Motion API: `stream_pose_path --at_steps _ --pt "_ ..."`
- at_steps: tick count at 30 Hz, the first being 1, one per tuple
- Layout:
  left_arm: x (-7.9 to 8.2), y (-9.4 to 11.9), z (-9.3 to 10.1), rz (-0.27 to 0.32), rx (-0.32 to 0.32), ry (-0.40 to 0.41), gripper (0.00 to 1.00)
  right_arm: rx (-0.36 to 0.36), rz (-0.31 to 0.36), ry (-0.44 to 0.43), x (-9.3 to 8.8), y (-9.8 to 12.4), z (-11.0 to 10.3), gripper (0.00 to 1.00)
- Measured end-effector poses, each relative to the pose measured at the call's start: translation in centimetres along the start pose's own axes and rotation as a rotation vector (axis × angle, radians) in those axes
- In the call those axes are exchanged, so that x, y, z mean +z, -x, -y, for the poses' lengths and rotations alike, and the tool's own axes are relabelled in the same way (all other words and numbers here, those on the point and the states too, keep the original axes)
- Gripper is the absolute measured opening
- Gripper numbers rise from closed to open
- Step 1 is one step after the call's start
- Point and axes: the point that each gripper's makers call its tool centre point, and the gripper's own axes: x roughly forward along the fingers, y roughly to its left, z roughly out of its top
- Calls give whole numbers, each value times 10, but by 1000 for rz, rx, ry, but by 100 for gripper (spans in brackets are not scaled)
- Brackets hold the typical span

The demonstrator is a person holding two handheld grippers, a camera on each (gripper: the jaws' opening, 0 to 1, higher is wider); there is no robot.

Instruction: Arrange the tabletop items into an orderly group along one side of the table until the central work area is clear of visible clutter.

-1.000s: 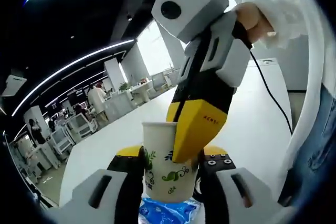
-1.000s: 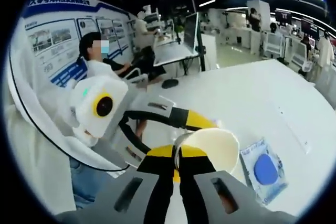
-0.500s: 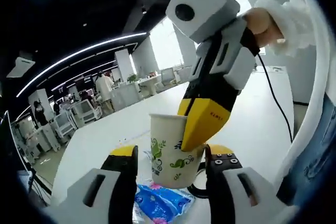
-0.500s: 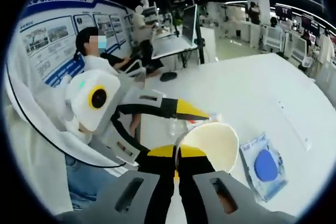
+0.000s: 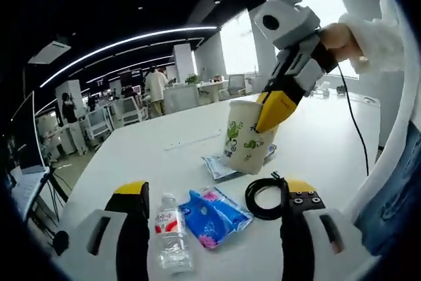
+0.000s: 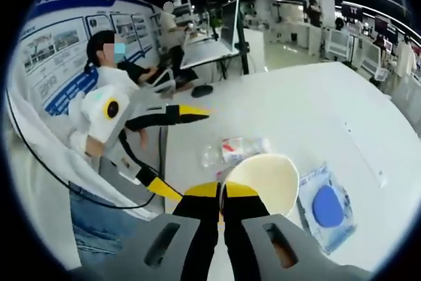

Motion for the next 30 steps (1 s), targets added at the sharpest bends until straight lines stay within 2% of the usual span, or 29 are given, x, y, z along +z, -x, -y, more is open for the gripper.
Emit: stream_pose_path --at_steps 7,12,17,20,22,26,30 --pt "-20 22 -12 -26 47 42 89 -10 -23 9 1 -6 9 0" --pt "-40 32 -14 -66 64 58 89 -19 -46 19 1 -11 16 0" --pt "-52 38 -13 -74 71 59 88 -27 -68 23 -1 -13 23 0" --pt "-53 38 -11 -73 72 70 88 -30 -87 31 -3 -15 27 0" --pt "-47 36 -10 -48 74 51 88 -32 -99 39 -5 -17 29 0" --pt "-49 36 -7 -57 70 32 87 -32 -111 39 -6 -19 32 0" --pt "-46 39 -12 -34 73 91 84 -38 -118 54 -3 -20 41 0"
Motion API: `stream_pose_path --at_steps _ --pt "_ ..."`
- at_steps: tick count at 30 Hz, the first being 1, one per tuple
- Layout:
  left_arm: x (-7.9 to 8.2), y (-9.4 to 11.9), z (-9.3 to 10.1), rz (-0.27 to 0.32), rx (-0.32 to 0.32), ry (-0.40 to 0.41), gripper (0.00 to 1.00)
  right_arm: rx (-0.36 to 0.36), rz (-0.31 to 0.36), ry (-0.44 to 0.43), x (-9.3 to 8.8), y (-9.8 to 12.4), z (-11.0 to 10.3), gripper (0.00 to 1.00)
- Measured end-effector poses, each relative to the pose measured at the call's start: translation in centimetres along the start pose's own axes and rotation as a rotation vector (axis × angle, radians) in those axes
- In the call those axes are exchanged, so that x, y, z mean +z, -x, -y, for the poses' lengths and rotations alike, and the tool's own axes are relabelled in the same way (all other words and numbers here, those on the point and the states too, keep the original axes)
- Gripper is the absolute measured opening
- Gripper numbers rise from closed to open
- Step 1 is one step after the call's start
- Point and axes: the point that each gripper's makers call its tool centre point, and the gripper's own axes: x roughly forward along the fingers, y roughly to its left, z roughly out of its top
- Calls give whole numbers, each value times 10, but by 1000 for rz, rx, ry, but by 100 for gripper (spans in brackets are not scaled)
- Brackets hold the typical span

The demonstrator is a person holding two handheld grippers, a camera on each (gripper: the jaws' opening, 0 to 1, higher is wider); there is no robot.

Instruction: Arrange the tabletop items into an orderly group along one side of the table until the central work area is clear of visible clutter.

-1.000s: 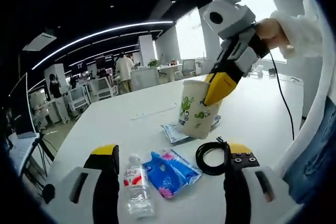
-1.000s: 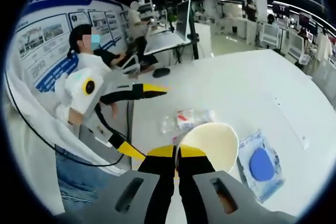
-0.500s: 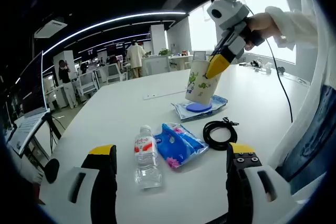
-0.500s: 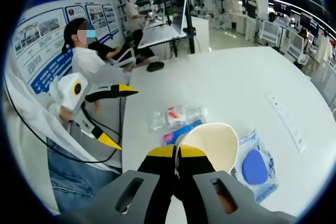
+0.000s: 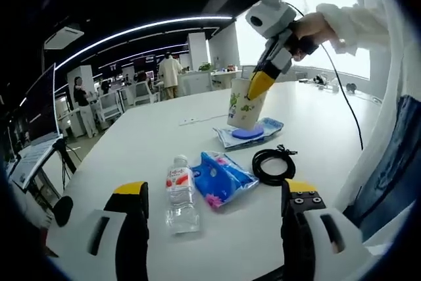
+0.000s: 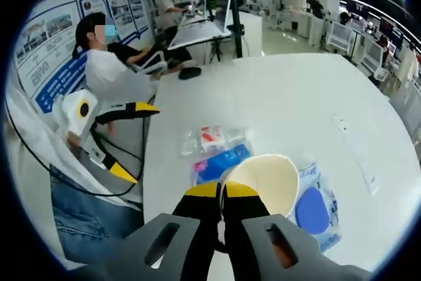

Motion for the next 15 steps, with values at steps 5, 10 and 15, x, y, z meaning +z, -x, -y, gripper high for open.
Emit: stream_pose_path --at_steps 5,10,15 --pt "2 3 -10 16 26 62 82 -36 -21 35 10 11 23 0" --pt "1 2 -11 14 27 63 79 -95 -3 43 32 30 57 0" --pt "-1 2 -6 3 8 38 77 -128 -16 51 40 34 78 0"
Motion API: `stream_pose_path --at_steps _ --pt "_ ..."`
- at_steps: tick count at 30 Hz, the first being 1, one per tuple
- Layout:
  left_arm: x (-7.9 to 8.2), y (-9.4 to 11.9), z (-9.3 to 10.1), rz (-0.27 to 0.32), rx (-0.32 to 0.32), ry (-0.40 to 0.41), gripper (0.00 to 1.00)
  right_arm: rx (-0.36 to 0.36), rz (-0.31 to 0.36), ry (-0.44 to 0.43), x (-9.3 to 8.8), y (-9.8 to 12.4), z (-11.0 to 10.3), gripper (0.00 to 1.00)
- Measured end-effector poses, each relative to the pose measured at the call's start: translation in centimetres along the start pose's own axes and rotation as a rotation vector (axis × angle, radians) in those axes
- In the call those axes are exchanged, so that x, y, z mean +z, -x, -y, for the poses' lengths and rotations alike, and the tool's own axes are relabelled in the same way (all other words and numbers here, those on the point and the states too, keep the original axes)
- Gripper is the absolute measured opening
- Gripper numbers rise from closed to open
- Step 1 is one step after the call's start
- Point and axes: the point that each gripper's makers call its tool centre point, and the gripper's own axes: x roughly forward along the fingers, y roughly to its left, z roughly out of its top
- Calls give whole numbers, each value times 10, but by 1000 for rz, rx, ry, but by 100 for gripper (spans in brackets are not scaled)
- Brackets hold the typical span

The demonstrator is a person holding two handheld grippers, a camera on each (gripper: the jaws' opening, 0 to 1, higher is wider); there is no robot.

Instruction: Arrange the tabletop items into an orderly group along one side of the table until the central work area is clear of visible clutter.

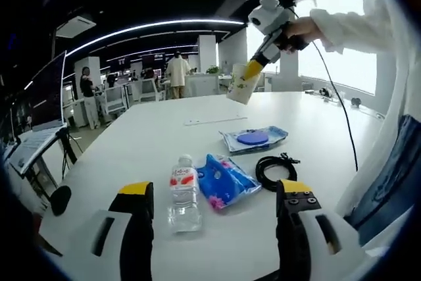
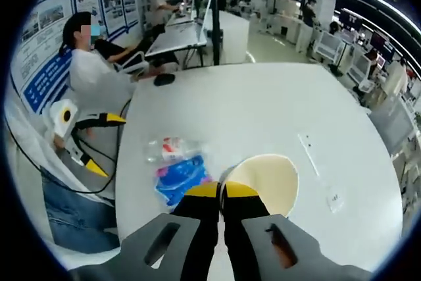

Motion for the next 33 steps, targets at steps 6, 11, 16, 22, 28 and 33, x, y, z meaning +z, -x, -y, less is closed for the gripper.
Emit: stream_pose_path --at_steps 6,11,16,22,28,33 --pt "-2 0 0 -10 -1 -8 75 14 -46 21 -4 -13 4 0" --pt "-3 0 -3 -12 8 -3 75 38 -97 49 -13 -28 2 0" --pt "-2 1 -3 -15 16 -22 74 54 -141 78 -17 -47 7 0" --pt "-4 0 -2 -25 15 -37 73 66 -190 102 -23 -65 12 0" --pt "-5 0 -5 -25 25 -41 73 67 -223 128 -26 -74 16 0" --pt "-4 0 -5 -25 29 -54 72 66 -247 159 -29 -78 19 0"
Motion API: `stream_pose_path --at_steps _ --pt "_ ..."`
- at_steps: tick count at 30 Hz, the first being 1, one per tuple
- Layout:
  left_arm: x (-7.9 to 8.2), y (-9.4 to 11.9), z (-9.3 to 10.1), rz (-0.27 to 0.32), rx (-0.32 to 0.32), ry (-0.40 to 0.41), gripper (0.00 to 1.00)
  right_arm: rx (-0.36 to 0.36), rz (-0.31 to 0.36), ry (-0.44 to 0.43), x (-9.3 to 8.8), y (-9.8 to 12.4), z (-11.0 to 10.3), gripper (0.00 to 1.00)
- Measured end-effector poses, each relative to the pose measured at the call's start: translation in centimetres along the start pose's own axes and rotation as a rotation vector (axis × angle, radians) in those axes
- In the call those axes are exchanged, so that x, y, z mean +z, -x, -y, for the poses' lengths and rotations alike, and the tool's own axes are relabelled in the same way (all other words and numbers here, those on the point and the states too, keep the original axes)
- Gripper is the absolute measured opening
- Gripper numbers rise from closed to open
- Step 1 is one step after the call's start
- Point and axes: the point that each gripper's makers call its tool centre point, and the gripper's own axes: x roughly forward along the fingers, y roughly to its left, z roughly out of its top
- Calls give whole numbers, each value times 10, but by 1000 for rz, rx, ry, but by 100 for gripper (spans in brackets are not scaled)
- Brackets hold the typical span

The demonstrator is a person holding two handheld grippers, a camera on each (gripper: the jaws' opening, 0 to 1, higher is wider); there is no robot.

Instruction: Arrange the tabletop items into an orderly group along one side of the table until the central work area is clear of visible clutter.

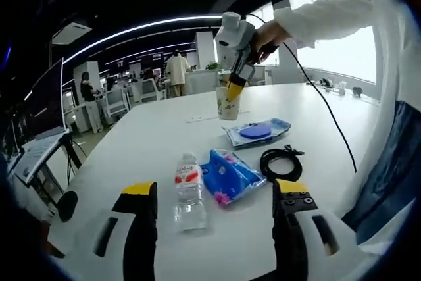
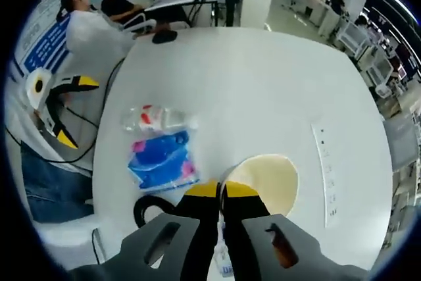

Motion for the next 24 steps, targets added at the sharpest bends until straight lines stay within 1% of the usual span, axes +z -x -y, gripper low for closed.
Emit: stream_pose_path --at_steps 5,8,11,15,19,22,24 --pt "-2 0 -2 -14 0 3 71 -13 -18 15 -2 -8 3 0" --pt "-4 -1 0 -24 -10 -11 71 -10 -33 22 -3 -14 4 0" --pt "-6 -1 0 -29 -14 -20 71 -10 -48 35 -2 -23 5 0" --pt "-6 -1 -2 -29 -9 -10 71 -16 -62 53 2 -39 10 0" --pt "-7 -1 -2 -31 -9 -9 70 -10 -61 62 6 -51 11 0" --pt "-8 -1 -2 -36 -10 -17 70 14 -73 50 4 -60 8 0" --pt "-8 -1 -2 -36 -10 -16 71 13 -88 60 2 -64 7 0"
